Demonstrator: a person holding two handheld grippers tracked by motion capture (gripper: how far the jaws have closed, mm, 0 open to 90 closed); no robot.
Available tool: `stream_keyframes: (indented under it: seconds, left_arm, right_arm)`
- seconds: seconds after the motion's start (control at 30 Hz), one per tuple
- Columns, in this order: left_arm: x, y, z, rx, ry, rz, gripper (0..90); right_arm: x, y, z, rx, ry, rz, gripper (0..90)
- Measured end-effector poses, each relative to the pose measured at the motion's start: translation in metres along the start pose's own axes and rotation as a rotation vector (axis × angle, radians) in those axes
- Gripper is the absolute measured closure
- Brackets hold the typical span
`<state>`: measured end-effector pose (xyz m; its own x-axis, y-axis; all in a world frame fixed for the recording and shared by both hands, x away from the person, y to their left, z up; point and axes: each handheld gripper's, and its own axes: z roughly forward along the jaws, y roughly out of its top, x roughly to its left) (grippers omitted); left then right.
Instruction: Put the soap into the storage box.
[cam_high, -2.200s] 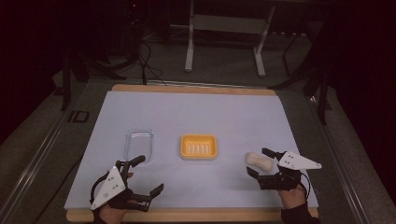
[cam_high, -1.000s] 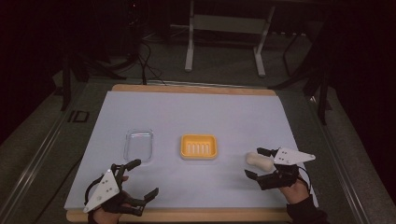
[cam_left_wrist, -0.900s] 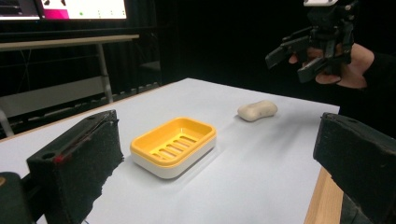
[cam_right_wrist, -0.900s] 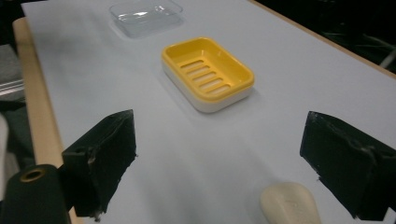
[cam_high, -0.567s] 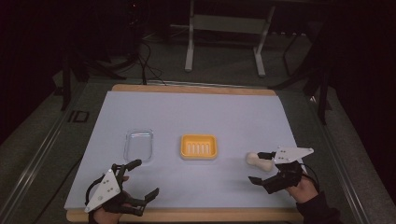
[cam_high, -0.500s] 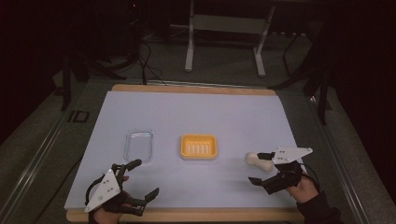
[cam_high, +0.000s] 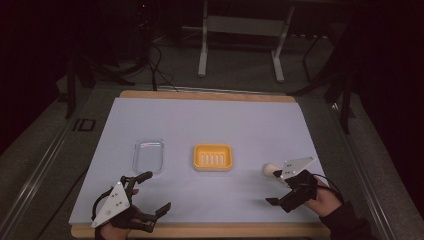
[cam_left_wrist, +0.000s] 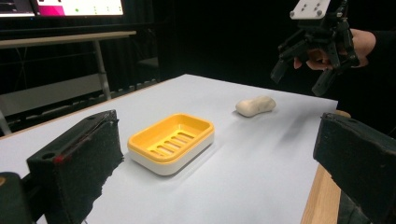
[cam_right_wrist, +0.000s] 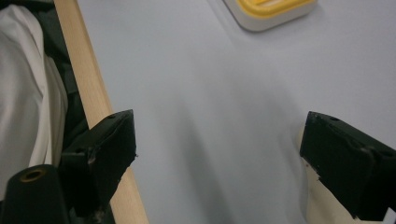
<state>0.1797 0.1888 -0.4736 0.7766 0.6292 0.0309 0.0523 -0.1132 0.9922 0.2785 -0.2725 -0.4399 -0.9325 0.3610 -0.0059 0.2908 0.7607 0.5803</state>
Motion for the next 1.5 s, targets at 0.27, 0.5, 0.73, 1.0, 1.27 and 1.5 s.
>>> stream_keyframes:
  seconds: [0.27,0.5,0.73,1.0,1.27,1.5]
  left_arm:
    - [-0.001,0.0,0.001,0.006,-0.003,0.0,1.1]
    - [-0.001,0.0,0.001,0.006,-0.004,-0.002,1.1]
    - [-0.001,0.0,0.001,0.008,-0.006,-0.001,1.1]
    - [-0.002,-0.001,0.002,0.013,-0.011,0.002,1.2]
    - [-0.002,-0.001,0.003,0.018,-0.012,0.007,1.1]
    - [-0.002,-0.001,0.004,0.021,-0.016,0.006,1.1]
  right_arm:
    - [-0.002,0.003,0.0,0.107,0.002,0.002,10.4]
    - [-0.003,0.007,-0.003,0.181,-0.005,0.001,10.4]
    - [-0.004,0.008,-0.001,0.257,-0.015,0.001,10.4]
    - [-0.005,0.008,0.001,0.324,-0.002,0.001,10.4]
    - [-0.006,0.01,0.006,0.415,0.019,0.004,10.4]
    - [-0.008,0.012,0.01,0.501,0.045,0.011,10.4]
